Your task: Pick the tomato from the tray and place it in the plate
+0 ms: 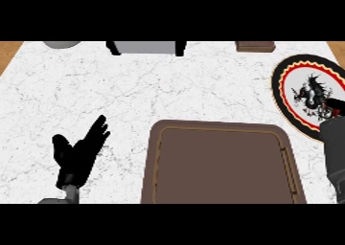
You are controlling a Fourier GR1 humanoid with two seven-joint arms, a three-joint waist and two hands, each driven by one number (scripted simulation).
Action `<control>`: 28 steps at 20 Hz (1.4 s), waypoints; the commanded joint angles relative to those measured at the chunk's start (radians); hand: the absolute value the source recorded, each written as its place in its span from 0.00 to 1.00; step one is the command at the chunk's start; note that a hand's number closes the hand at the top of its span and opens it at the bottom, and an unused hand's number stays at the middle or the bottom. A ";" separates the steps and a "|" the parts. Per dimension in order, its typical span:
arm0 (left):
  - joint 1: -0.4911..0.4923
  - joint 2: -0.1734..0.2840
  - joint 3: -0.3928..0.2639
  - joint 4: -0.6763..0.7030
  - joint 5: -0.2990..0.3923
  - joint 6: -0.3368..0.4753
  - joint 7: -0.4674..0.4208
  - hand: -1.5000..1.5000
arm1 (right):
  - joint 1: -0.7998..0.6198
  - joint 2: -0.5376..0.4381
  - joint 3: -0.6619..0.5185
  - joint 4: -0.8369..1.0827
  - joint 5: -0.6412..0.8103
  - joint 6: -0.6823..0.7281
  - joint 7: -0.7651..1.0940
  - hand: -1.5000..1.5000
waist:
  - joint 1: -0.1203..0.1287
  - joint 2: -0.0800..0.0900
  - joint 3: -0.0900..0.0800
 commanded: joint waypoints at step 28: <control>-0.018 0.021 0.078 0.069 0.023 -0.046 0.020 0.50 | 0.640 0.287 0.851 -0.745 -0.756 -0.334 -0.244 0.00 | -0.034 -0.013 -0.011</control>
